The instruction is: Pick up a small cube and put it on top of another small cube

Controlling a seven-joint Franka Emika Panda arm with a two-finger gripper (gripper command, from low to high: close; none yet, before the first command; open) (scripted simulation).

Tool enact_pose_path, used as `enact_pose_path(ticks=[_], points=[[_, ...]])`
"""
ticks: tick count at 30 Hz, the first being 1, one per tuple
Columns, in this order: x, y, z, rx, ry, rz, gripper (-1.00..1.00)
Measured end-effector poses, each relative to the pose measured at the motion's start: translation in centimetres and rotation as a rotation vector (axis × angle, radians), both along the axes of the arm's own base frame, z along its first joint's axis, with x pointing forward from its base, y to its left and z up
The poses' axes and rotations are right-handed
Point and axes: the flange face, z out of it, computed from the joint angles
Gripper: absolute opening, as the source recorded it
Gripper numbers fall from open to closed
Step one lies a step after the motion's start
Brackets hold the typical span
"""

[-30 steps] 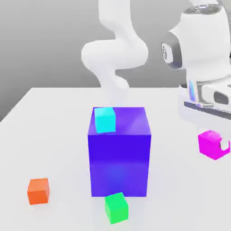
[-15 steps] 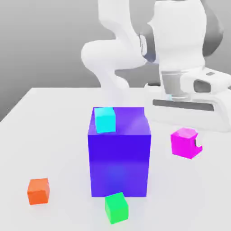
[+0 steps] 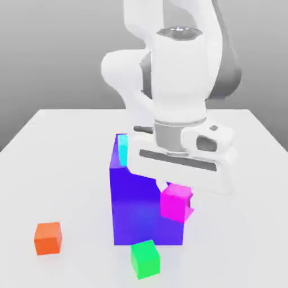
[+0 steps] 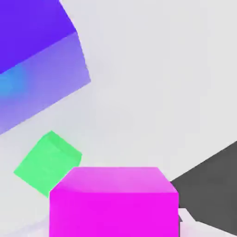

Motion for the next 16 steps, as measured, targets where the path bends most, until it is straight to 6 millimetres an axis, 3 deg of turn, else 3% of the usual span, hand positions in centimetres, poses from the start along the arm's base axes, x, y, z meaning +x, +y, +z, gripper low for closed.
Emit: enact_pose_path(ticks=[6, 12, 13, 16], points=[[-0.6, -3.7, -4.2, -0.025, 0.070, 0.085, -1.00], [-0.5, -3.5, -9.3, -0.027, 0.075, 0.103, -1.00], [-0.6, -3.6, -10.2, -0.026, 0.076, 0.102, 1.00], [-0.6, -3.6, -10.2, -0.026, 0.076, 0.102, 1.00]])
